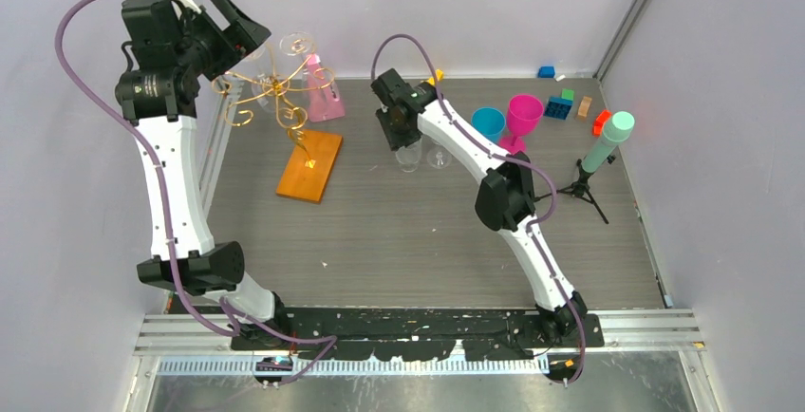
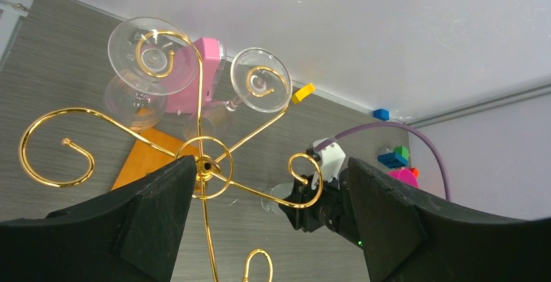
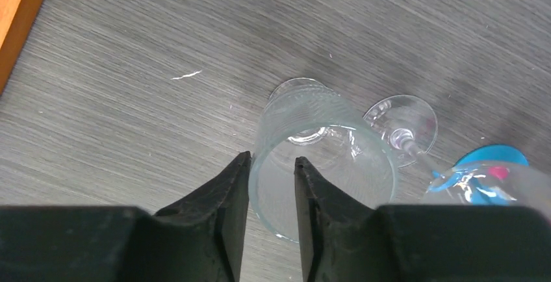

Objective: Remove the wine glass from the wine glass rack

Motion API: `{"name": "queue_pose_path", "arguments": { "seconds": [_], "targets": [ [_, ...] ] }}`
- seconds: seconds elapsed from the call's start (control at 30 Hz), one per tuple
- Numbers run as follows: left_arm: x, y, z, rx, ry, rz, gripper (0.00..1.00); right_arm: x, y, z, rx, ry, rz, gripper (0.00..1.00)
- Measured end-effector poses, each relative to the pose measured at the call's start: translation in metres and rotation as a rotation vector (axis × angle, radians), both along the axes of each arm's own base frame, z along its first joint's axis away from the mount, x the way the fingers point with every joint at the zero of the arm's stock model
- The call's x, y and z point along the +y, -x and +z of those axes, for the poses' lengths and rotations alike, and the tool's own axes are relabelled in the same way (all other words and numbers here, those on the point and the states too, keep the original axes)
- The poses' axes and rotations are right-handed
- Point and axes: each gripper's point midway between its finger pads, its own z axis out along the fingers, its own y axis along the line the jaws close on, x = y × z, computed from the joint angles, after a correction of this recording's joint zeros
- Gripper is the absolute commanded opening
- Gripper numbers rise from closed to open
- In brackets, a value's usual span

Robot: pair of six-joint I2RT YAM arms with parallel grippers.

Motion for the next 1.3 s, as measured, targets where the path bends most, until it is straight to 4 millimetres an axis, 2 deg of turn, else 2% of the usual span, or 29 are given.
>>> {"name": "queue_pose_path", "arguments": {
  "seconds": [0.23, 0.33, 0.4, 0.5, 0.57, 0.6, 0.63, 0.73, 0.8, 0.87, 1.0, 1.13, 1.3],
  "targets": [
    [0.009, -0.006, -0.006, 0.016, 0.002, 0.022, 0.89, 0.001, -0.007, 0.006, -0.006, -0.042, 0.009, 0.49],
    [0.019, -0.009, -0.01, 0.026, 0.002, 0.046, 0.86, 0.004, -0.006, 0.016, -0.014, -0.067, 0.015, 0.5],
    [0.029, -0.011, -0.013, 0.035, 0.002, 0.07, 0.76, 0.006, -0.005, 0.03, -0.03, -0.096, 0.019, 0.5],
    [0.042, -0.017, -0.019, 0.056, 0.013, 0.102, 0.61, 0.009, -0.005, 0.064, -0.077, -0.167, 0.023, 0.47],
    [0.053, -0.024, -0.022, 0.069, 0.023, 0.124, 0.59, 0.01, -0.002, 0.093, -0.113, -0.228, 0.031, 0.45],
    [0.058, -0.029, -0.024, 0.076, 0.033, 0.136, 0.59, 0.01, 0.003, 0.117, -0.14, -0.274, 0.039, 0.45],
    [0.064, -0.033, -0.028, 0.085, 0.04, 0.147, 0.59, 0.008, 0.003, 0.12, -0.144, -0.279, 0.037, 0.45],
    [0.078, -0.046, -0.047, 0.133, 0.064, 0.173, 0.6, 0.003, 0.011, 0.154, -0.184, -0.346, 0.042, 0.45],
    [0.084, -0.055, -0.062, 0.17, 0.088, 0.182, 0.6, -0.002, 0.017, 0.164, -0.193, -0.366, 0.043, 0.45],
    [0.088, -0.063, -0.076, 0.201, 0.11, 0.182, 0.6, -0.006, 0.021, 0.167, -0.193, -0.371, 0.04, 0.45],
    [0.092, -0.077, -0.098, 0.25, 0.159, 0.175, 0.6, -0.013, 0.026, 0.154, -0.165, -0.353, 0.034, 0.45],
    [0.093, -0.083, -0.102, 0.251, 0.201, 0.167, 0.59, -0.015, 0.03, 0.132, -0.121, -0.325, 0.031, 0.44],
    [0.087, -0.093, -0.101, 0.223, 0.26, 0.135, 0.55, -0.016, 0.031, 0.126, -0.109, -0.318, 0.03, 0.44]
  ]
}}
